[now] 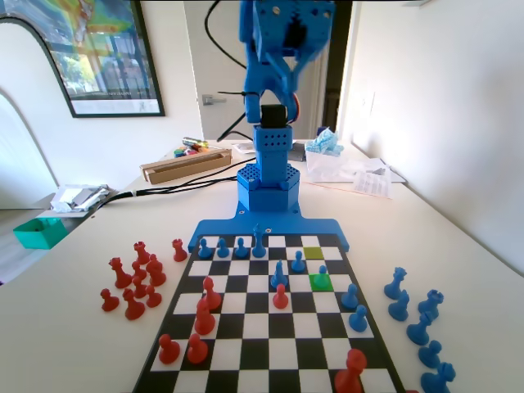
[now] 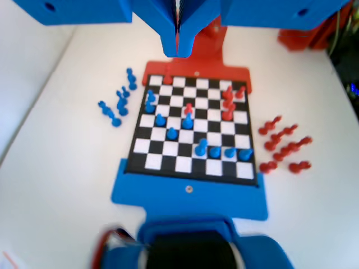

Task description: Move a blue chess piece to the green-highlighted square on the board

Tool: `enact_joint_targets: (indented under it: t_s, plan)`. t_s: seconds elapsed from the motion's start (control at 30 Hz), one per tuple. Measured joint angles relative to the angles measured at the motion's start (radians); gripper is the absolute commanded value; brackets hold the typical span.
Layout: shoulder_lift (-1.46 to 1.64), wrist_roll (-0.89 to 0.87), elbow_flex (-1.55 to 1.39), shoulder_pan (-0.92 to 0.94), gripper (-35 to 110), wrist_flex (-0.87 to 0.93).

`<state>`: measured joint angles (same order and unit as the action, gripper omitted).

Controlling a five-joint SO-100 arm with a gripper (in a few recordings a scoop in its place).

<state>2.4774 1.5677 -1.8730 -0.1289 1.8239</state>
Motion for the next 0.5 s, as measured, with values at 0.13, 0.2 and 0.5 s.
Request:
enact_joint_targets:
  t_s: [0.13,0.2,0.5]
  plan:
    - [0.098,0.067,-0.075,0.017,1,0.0]
    - [0.133,0.095,-0.11,0.032,1,-0.003]
    - [0.225,0.144,-0.268,0.058,1,-0.1]
